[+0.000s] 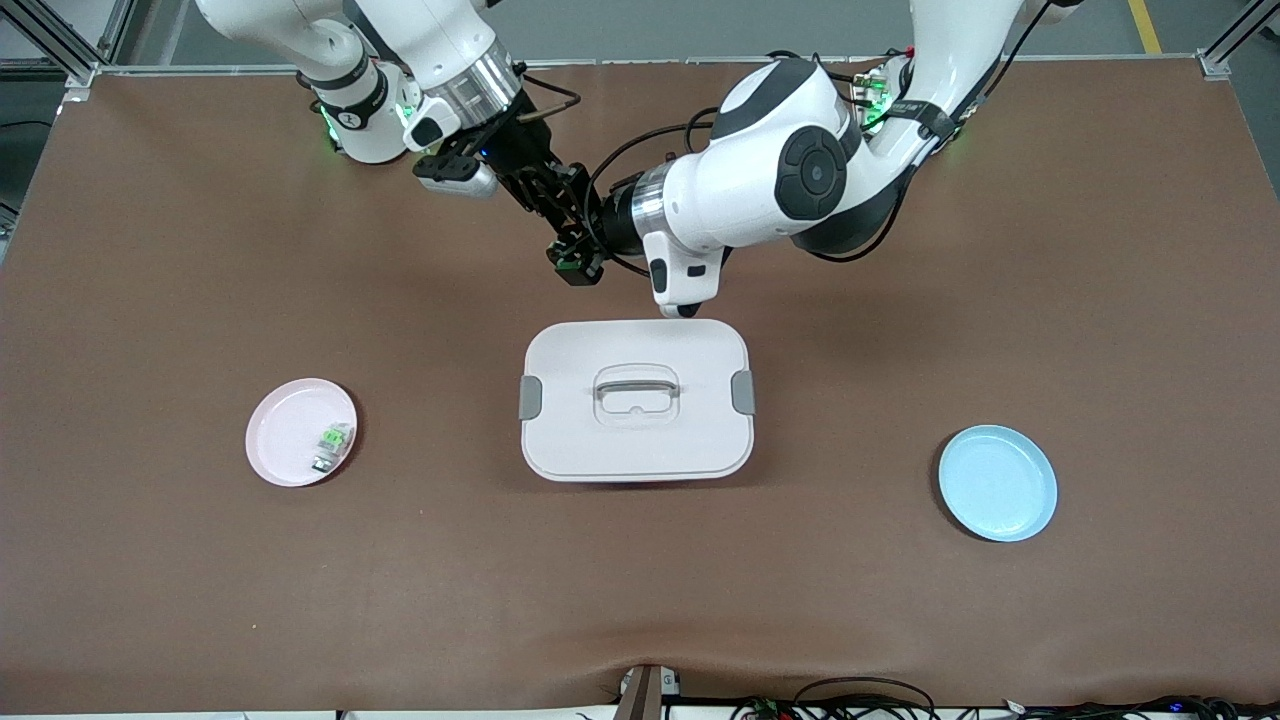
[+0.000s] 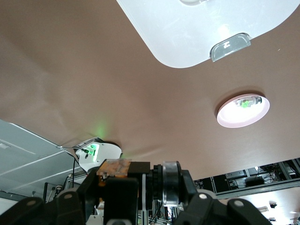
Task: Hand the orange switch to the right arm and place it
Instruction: 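Grasp the orange switch with the right gripper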
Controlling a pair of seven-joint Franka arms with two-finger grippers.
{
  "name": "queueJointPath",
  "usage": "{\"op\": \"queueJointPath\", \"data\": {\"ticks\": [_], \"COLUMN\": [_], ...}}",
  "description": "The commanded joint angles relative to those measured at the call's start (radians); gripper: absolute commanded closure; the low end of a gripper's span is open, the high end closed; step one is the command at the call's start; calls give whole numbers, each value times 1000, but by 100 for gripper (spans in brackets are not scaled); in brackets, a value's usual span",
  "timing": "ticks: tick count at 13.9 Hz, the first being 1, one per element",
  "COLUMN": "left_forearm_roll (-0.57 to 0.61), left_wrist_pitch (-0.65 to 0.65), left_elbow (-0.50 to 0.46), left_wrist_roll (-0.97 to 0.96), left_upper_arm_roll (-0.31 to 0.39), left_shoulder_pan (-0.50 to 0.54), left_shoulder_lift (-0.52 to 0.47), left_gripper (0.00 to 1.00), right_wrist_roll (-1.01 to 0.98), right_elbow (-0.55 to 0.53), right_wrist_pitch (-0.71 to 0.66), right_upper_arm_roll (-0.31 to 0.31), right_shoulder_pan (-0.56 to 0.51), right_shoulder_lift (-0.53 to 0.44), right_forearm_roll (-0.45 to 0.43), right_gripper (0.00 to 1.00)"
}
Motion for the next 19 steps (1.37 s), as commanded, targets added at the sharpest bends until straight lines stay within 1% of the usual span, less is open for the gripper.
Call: {"op": "queueJointPath", "data": {"ticks": [1,6,7,8,9,15,16,18,19], "left_forearm_roll": [0,0,0,-1,-2,8,37,106,144], "left_wrist_pitch": [0,0,0,-1,-3,-10,-26,-61,-84], "left_elbow": [19,19,19,19,19,20,22,22,22], "left_wrist_roll": [-18,-18,-18,-18,-18,-16,-16,-15,-13], "left_upper_arm_roll": [3,1,3,3,3,3,3,1,3], "left_shoulder_pan": [-13,-12,-12,-12,-12,-1,2,8,11], "left_shoulder_lift": [8,7,7,7,4,-10,-18,-29,-36], "left_gripper": [100,100,86,48,0,0,0,0,0], "right_wrist_roll": [27,28,28,33,33,18,-22,-213,-290], "right_elbow": [-3,-1,-1,-1,-1,2,2,3,8], "right_wrist_pitch": [16,14,16,14,14,9,2,-18,-76], "right_upper_arm_roll": [-2,-2,-2,-2,-2,-2,-2,-3,-6], "right_shoulder_pan": [18,19,19,19,21,21,19,13,7], "right_shoulder_lift": [3,3,5,5,5,12,15,17,15], "right_forearm_roll": [-18,-18,-18,-18,-18,-21,-24,-27,-30], "right_gripper": [100,100,100,100,100,100,100,100,100]}}
